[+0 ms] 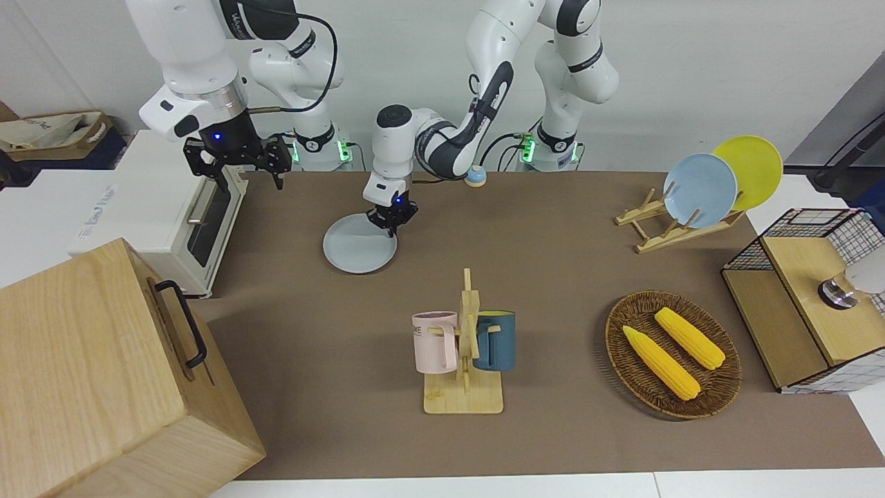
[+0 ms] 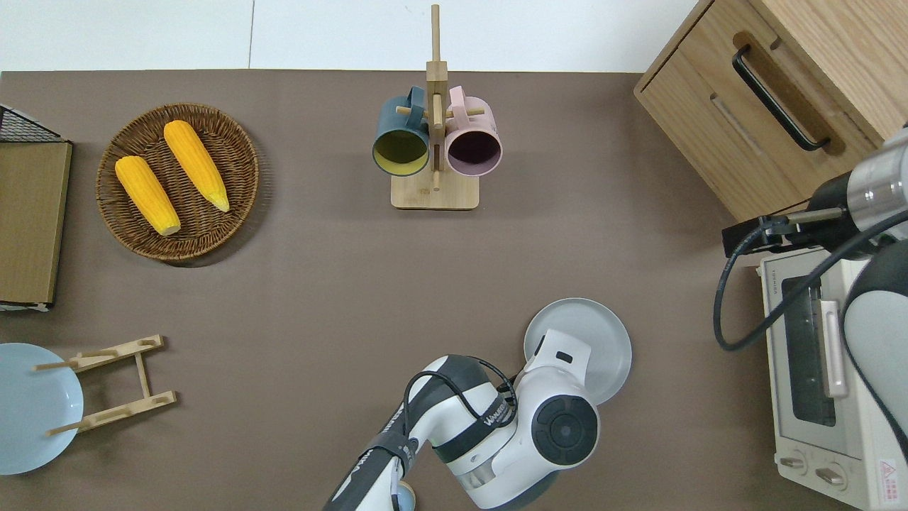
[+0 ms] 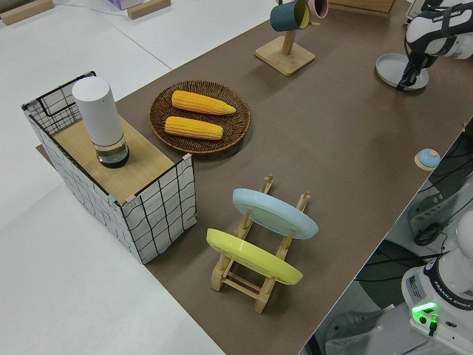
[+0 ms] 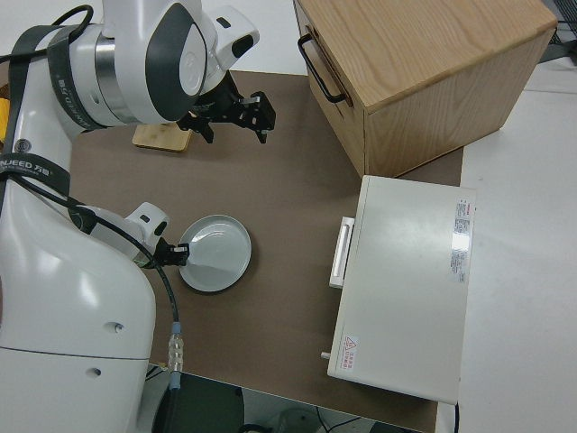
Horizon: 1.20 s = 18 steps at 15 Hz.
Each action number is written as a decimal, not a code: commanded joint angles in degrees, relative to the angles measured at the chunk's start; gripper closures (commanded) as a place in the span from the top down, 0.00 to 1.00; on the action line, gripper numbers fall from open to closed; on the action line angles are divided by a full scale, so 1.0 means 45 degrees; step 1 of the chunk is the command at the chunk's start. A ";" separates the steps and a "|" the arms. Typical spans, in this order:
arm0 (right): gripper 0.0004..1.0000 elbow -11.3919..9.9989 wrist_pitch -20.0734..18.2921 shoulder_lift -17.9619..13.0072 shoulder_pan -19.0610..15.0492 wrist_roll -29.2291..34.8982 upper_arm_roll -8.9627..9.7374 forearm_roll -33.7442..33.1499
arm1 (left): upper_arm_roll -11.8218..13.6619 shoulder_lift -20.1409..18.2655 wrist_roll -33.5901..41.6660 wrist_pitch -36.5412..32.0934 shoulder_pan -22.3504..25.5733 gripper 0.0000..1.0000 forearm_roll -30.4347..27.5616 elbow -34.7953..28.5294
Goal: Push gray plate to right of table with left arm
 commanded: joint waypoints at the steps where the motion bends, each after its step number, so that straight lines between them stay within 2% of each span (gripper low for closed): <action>1: 0.98 0.0017 -0.0134 -0.0075 -0.0010 0.0040 -0.0003 0.0089 | -0.0013 0.0846 -0.0268 -0.0181 -0.0362 0.00 0.0112 0.0373; 2: 0.98 0.0017 -0.0134 -0.0075 -0.0010 0.0040 -0.0003 0.0089 | -0.0013 0.0865 -0.0268 -0.0181 -0.0343 0.07 0.0093 0.0393; 3: 0.98 0.0017 -0.0134 -0.0075 -0.0010 0.0040 -0.0003 0.0089 | -0.0013 0.0884 -0.0268 -0.0181 -0.0342 0.24 0.0035 0.0393; 4: 0.98 0.0017 -0.0134 -0.0075 -0.0010 0.0040 -0.0003 0.0089 | -0.0013 0.0885 -0.0268 -0.0181 -0.0342 0.52 -0.0004 0.0393; 5: 0.98 0.0017 -0.0134 -0.0075 -0.0010 0.0040 -0.0003 0.0089 | -0.0013 0.0865 -0.0268 -0.0181 -0.0342 0.72 -0.0005 0.0393; 7: 0.98 0.0017 -0.0134 -0.0075 -0.0010 0.0040 -0.0003 0.0089 | 0.0006 0.0826 -0.0230 -0.0162 -0.0245 0.99 0.0034 0.0393; 14: 0.98 0.0017 -0.0134 -0.0075 -0.0010 0.0040 -0.0003 0.0089 | 0.0006 0.0670 -0.0112 -0.0200 -0.0128 0.99 0.0073 0.0393; 18: 0.98 0.0017 -0.0134 -0.0075 -0.0010 0.0040 -0.0003 0.0089 | 0.0084 0.0203 0.0568 -0.0608 0.0047 0.99 -0.0004 0.0354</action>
